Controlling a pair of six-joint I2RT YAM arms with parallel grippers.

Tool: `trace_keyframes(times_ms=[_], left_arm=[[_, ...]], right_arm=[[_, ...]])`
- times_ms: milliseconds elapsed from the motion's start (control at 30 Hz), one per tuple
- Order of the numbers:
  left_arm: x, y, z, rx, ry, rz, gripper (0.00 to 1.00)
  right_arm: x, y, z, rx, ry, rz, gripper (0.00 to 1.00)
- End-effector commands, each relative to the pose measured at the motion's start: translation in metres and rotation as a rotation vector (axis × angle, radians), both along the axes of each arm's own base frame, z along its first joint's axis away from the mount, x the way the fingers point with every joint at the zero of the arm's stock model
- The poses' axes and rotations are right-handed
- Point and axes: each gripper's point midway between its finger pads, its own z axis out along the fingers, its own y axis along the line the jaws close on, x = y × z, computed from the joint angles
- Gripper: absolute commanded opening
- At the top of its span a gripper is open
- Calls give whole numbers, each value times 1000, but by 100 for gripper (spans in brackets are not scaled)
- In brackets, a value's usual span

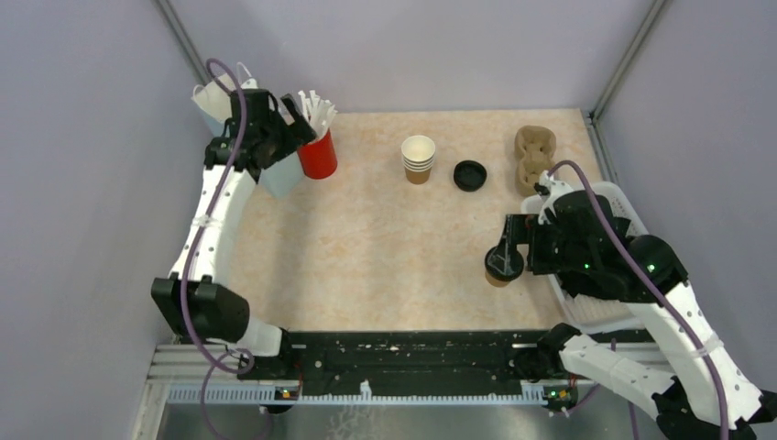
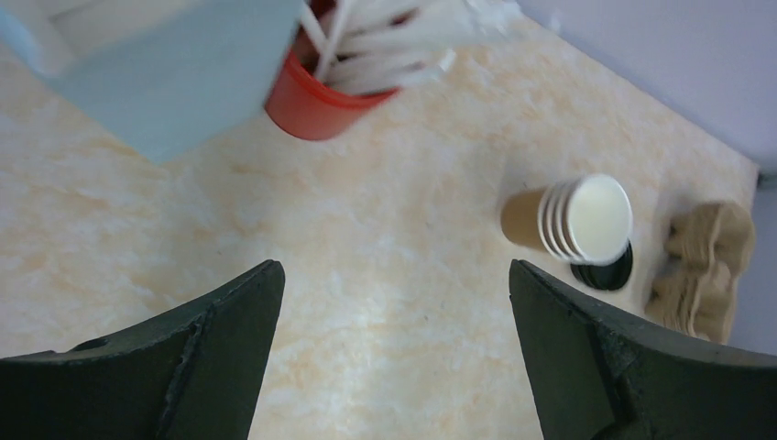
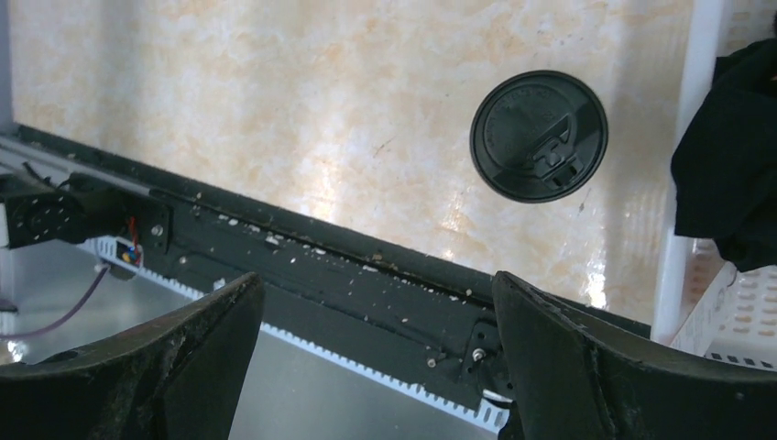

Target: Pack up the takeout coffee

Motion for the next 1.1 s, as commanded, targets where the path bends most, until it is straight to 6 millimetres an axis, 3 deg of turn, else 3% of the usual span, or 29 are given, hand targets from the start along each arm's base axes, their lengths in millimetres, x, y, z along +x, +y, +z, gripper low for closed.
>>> trace_keyframes(times_ms=[0, 233, 367, 500, 667, 767, 1067], left_arm=[[34, 59, 24, 3, -61, 200, 98], [53, 151, 34, 74, -78, 388, 98], [64, 181, 37, 143, -93, 425, 95], [84, 187, 29, 171, -94, 410, 88], [109, 185, 5, 141, -48, 383, 76], [110, 189, -4, 151, -24, 402, 73], [108, 192, -7, 201, -41, 388, 66]], right_arm=[[43, 4, 1, -61, -54, -93, 94], [98, 14, -1, -253, -108, -26, 95], [126, 20, -5, -264, -109, 3, 96], [154, 14, -7, -240, -86, -18, 96], [179, 14, -13, -228, -60, -29, 96], [187, 13, -11, -236, -63, -36, 96], [194, 16, -15, -208, -55, -57, 95]])
